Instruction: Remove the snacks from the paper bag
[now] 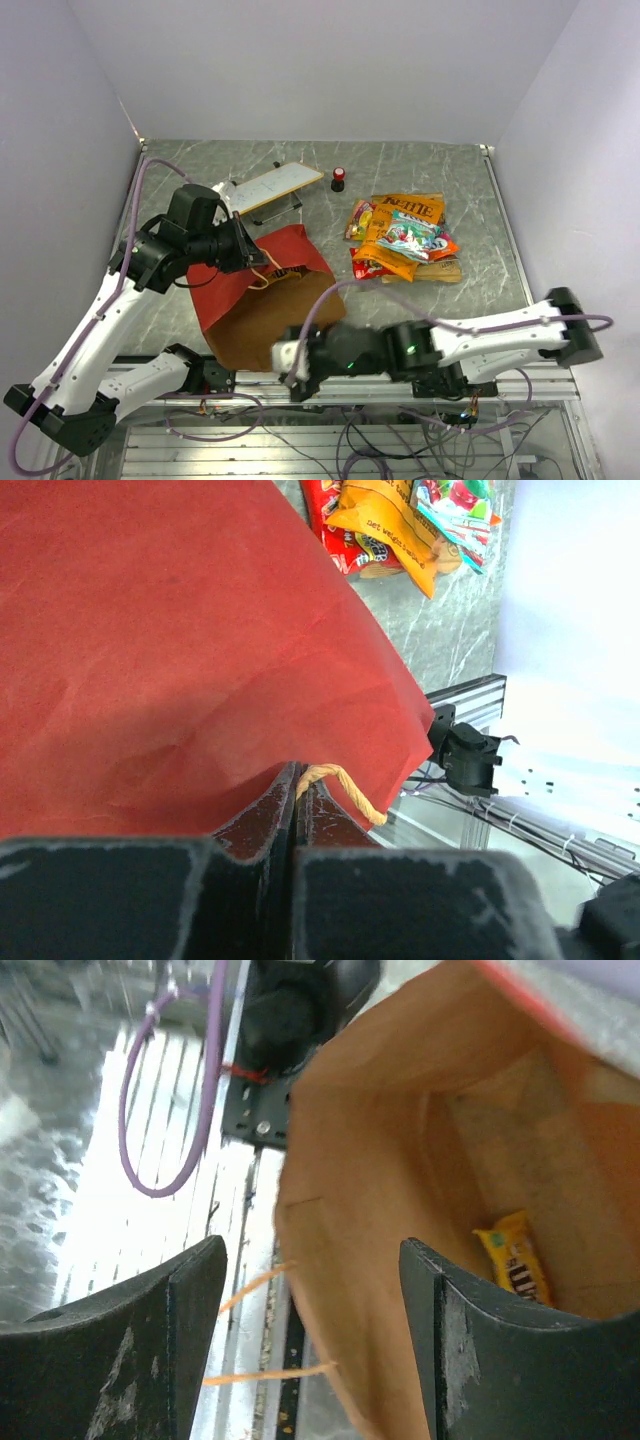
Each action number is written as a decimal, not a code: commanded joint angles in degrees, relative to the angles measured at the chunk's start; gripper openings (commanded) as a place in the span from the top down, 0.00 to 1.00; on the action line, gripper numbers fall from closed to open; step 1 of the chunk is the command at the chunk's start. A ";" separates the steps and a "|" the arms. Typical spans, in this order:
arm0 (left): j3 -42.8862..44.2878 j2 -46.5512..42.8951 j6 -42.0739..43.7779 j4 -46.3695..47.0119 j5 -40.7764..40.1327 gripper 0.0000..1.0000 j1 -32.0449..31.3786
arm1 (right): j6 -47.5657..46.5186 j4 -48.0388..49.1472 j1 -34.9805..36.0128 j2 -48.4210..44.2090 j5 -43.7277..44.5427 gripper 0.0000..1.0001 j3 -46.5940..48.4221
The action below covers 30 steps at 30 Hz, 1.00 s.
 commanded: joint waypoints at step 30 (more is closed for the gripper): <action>9.63 5.36 7.04 -4.35 1.16 0.93 0.39 | -36.65 33.38 -17.95 40.61 13.69 0.20 0.68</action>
